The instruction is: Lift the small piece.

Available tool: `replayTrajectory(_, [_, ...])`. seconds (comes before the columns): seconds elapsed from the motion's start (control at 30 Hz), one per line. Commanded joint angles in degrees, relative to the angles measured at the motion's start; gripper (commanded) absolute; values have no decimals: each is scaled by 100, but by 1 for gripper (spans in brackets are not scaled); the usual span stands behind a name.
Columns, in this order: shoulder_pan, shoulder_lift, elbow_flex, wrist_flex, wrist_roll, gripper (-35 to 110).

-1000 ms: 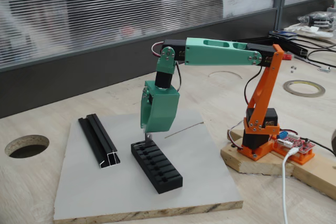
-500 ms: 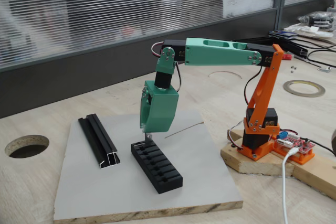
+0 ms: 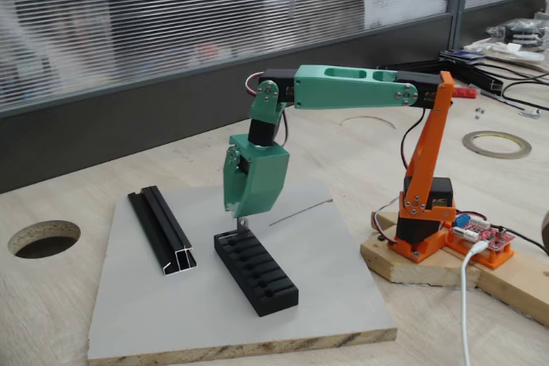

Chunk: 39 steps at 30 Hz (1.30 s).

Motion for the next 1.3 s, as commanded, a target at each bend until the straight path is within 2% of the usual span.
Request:
replayTrajectory(0.0, [-9,53,-70,-439,53,17])
replayTrajectory(0.3, [-9,18,-9,-510,53,34])
replayTrajectory(0.53, [-53,114,-70,-466,53,34])
replayTrajectory(0.73, [-79,167,-88,9,53,34])
replayTrajectory(1.27, [-88,615,9,26,316,34])
